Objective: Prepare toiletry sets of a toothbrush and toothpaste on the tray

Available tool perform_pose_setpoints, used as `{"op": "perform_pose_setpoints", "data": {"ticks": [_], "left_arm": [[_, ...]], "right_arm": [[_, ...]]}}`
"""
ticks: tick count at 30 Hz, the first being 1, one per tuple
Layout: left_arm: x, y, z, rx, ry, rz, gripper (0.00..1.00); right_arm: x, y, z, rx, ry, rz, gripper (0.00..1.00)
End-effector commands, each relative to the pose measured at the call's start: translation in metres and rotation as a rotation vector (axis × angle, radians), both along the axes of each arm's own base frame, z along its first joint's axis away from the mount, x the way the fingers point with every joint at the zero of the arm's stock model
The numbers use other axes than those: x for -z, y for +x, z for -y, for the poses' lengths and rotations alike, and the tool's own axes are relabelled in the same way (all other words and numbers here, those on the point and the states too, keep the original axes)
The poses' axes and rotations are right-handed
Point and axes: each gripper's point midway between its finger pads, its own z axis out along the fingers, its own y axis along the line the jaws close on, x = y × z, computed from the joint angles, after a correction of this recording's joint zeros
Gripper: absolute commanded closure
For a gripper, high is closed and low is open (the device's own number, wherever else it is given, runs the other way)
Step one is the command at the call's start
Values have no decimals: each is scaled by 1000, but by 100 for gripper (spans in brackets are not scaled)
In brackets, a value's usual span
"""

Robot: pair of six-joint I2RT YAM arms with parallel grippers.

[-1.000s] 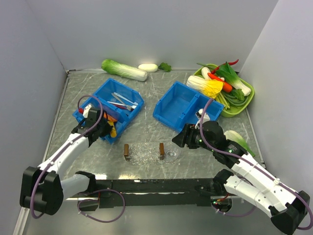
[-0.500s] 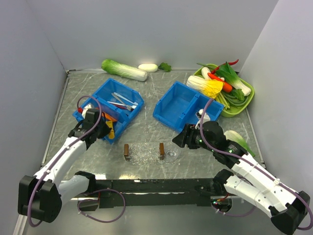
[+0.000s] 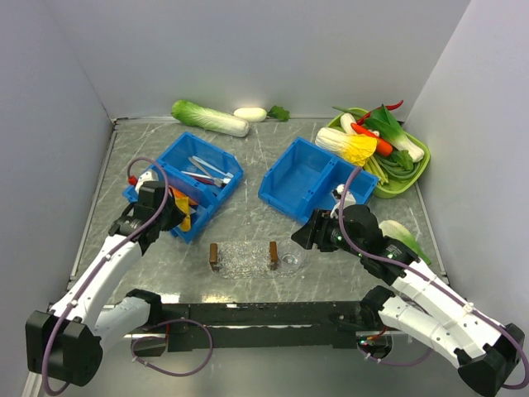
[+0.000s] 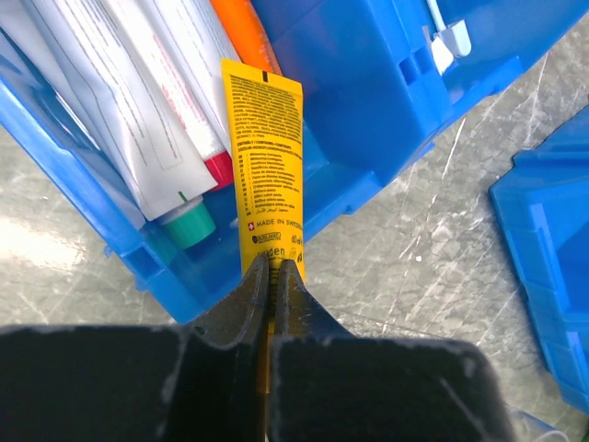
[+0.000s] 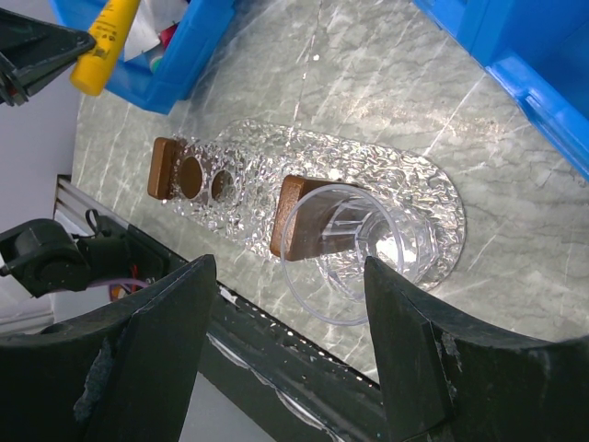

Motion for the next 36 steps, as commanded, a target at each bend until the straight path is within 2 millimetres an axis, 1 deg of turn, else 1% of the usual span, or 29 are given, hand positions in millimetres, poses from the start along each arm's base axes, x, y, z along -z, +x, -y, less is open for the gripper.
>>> {"op": "perform_pose_setpoints", "data": {"ticks": [1, 4, 6, 7, 9, 10, 11, 13, 15, 16, 17, 18, 19, 20, 21, 22, 23, 24, 25, 26, 27, 28, 29, 30, 31, 32, 33, 34, 36], "left_arm": [[-37, 13, -3, 10, 28, 128, 99], [-52, 16, -3, 28, 35, 191, 99], [-63, 17, -3, 50, 51, 233, 99], [-74, 18, 0, 71, 42, 278, 99], [-83, 18, 3, 135, 73, 326, 99], [-96, 18, 5, 157, 73, 384, 99], [-101, 18, 9, 198, 84, 413, 99], [-104, 16, 11, 220, 91, 447, 99], [-107, 16, 12, 246, 109, 474, 99], [-109, 16, 12, 253, 116, 484, 99], [-112, 16, 15, 275, 122, 502, 99], [-110, 16, 16, 288, 125, 505, 99], [-113, 14, 18, 302, 126, 523, 99], [-114, 14, 19, 322, 135, 535, 99], [-118, 12, 24, 353, 129, 561, 99], [-121, 10, 27, 378, 131, 581, 99], [-123, 9, 30, 394, 125, 596, 99], [-125, 6, 36, 428, 106, 615, 99], [-128, 3, 41, 453, 95, 631, 99], [-130, 1, 44, 471, 87, 642, 99], [-135, -3, 50, 508, 71, 662, 99], [-136, -6, 55, 527, 61, 669, 99], [-137, -8, 57, 542, 55, 675, 99], [-139, -10, 60, 555, 49, 682, 99], [-139, -13, 65, 581, 40, 685, 99], [-139, -14, 67, 589, 37, 687, 99], [-140, -16, 69, 600, 34, 692, 99], [-140, -18, 73, 617, 29, 693, 99], [-141, -20, 76, 634, 23, 699, 99]], "right_arm": [[-4, 3, 0, 6, 13, 23, 27], [-5, 3, -2, 1, 15, 22, 27], [-12, 5, -4, -2, 28, 35, 27], [-13, 6, -6, -7, 29, 34, 27], [-25, 8, -11, -24, 46, 55, 27], [-27, 12, -15, -31, 49, 58, 27], [-38, 14, -19, -45, 61, 80, 27], [-46, 19, -28, -70, 72, 89, 26], [-63, 25, -37, -91, 93, 117, 26], [-62, 30, -42, -100, 87, 109, 26], [-77, 36, -48, -107, 110, 138, 27], [-81, 37, -54, -122, 118, 142, 26], [-78, 40, -64, -147, 119, 118, 26], [-93, 45, -73, -167, 155, 144, 26], [-97, 46, -80, -185, 164, 143, 26], [-90, 49, -93, -212, 158, 118, 26], [-103, 54, -101, -222, 175, 135, 27], [-95, 62, -111, -232, 162, 112, 27], [-108, 63, -122, -256, 180, 131, 27], [-110, 66, -129, -267, 182, 128, 27], [-100, 73, -140, -279, 169, 103, 27], [-110, 76, -149, -300, 186, 114, 27], [-111, 79, -155, -310, 192, 106, 27], [-101, 86, -164, -321, 185, 84, 27], [-111, 91, -171, -328, 200, 94, 27], [-111, 93, -176, -347, 206, 86, 27], [-103, 99, -183, -354, 197, 69, 27], [-111, 103, -188, -360, 211, 79, 27], [-106, 109, -196, -387, 228, 52, 27]]}}
